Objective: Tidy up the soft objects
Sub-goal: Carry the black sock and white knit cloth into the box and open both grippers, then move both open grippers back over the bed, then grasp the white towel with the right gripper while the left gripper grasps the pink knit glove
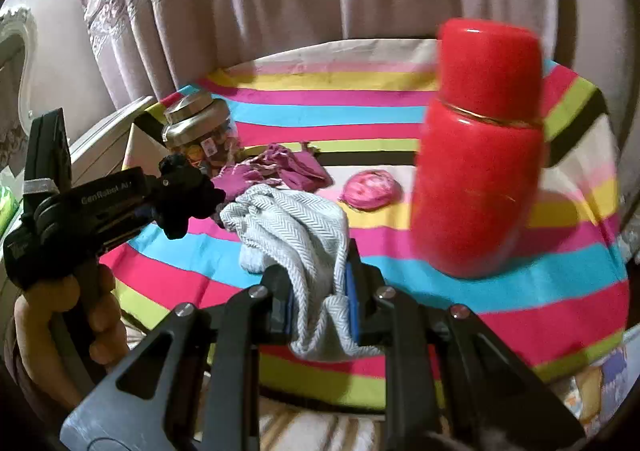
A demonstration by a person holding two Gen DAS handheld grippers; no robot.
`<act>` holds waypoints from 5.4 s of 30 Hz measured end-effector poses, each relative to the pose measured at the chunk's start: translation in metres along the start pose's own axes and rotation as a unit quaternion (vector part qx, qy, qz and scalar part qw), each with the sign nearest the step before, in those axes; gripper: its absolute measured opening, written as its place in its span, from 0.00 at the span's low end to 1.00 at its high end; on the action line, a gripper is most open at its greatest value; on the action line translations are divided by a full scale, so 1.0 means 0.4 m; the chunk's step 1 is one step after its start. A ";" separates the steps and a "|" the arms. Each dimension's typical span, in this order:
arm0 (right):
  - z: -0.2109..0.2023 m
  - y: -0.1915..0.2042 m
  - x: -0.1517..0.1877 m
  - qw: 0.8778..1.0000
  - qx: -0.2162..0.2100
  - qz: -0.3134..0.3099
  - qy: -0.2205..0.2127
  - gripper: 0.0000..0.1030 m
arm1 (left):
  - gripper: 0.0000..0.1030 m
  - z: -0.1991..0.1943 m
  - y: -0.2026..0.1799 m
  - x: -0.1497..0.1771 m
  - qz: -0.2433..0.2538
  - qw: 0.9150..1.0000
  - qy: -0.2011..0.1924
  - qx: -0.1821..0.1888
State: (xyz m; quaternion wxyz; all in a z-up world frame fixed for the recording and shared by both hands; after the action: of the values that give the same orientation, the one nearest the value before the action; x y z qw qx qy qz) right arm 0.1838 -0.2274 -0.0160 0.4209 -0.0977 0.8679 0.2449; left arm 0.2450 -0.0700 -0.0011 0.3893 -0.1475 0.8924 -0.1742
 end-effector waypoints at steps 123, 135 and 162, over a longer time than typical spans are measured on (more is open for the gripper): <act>0.512 0.067 0.037 0.982 0.030 -0.043 0.182 0.78 | 0.60 0.191 0.278 -0.169 0.022 0.992 0.056 -0.115; 0.558 0.026 0.072 0.983 0.028 -0.039 0.178 0.98 | 0.73 0.242 0.217 -0.119 0.154 0.977 0.049 -0.140; 0.513 0.042 0.051 0.989 -0.026 -0.022 0.141 0.32 | 0.19 0.297 0.217 -0.165 0.155 0.973 0.017 -0.172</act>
State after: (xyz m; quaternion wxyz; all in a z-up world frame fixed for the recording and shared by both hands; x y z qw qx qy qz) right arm 0.3048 -0.1079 -0.1341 0.2965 -0.1613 0.9097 0.2420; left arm 0.3656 0.0107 -0.0710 0.3652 -0.0692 0.9274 0.0422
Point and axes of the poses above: each gripper's, at about its wrist camera, not at the fingertips, and z roughly the way its jaws point, y to its left, x to its underside, the point moved 9 cm from there along z, roughly the way its jaws point, and after that the axes turned 12 degrees about -x, right-handed, at the moved point
